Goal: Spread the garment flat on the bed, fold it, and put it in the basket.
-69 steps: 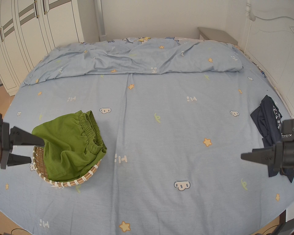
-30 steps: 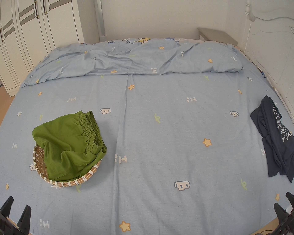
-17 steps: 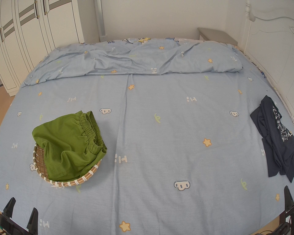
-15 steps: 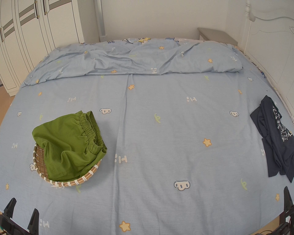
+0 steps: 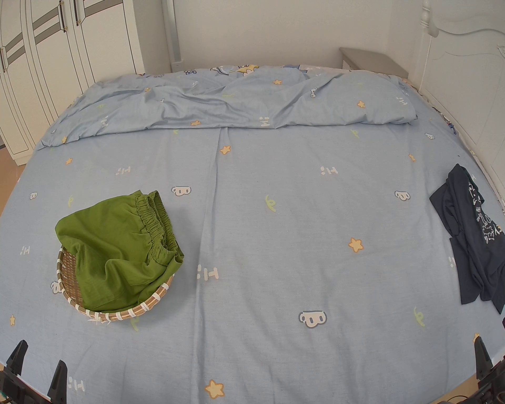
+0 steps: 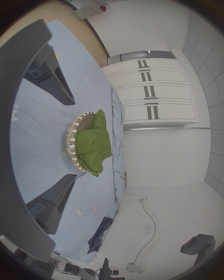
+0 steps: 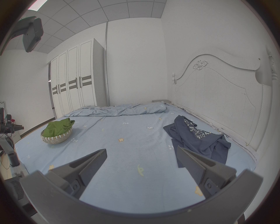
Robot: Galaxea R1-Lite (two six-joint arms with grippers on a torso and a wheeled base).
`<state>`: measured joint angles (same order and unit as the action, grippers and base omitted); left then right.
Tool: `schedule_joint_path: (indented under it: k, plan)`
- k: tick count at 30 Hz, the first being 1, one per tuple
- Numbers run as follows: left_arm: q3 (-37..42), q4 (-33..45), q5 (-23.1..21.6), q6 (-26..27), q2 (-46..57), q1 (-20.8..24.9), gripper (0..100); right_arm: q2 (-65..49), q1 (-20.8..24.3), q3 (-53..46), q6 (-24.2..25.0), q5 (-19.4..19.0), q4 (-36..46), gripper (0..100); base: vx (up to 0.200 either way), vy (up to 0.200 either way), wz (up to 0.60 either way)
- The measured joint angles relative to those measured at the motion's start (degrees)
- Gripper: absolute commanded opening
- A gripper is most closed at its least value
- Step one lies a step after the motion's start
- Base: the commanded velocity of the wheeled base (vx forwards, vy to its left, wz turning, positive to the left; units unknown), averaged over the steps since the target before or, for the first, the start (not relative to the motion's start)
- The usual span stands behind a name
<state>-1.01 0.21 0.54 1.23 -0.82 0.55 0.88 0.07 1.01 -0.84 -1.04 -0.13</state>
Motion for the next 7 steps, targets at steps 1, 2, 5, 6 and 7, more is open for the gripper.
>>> schedule_joint_path:
  k: [1,2,5,6,7]
  plan:
    - [0.0,-0.02,-0.02,0.0,0.02,0.0,100,-0.02,0.0,0.0,0.05,0.0,-0.02,100,0.0,0.0,0.0]
    - [0.0,-0.02,-0.02,0.0,0.02,0.0,100,-0.04,0.0,0.0,0.05,-0.02,-0.05,100,0.0,0.0,0.0]
    - [0.0,-0.02,-0.02,0.0,0.05,0.02,100,-0.09,0.0,0.0,0.11,0.09,-0.27,100,0.0,0.0,0.0]
    - [0.0,-0.02,0.0,0.0,0.05,0.05,100,-0.09,0.0,0.0,0.18,0.17,-0.41,100,0.0,0.0,0.0]
    - [0.0,-0.02,-0.02,0.0,0.05,0.05,100,-0.09,-0.07,0.0,0.16,0.22,-0.41,100,0.0,0.0,0.0]
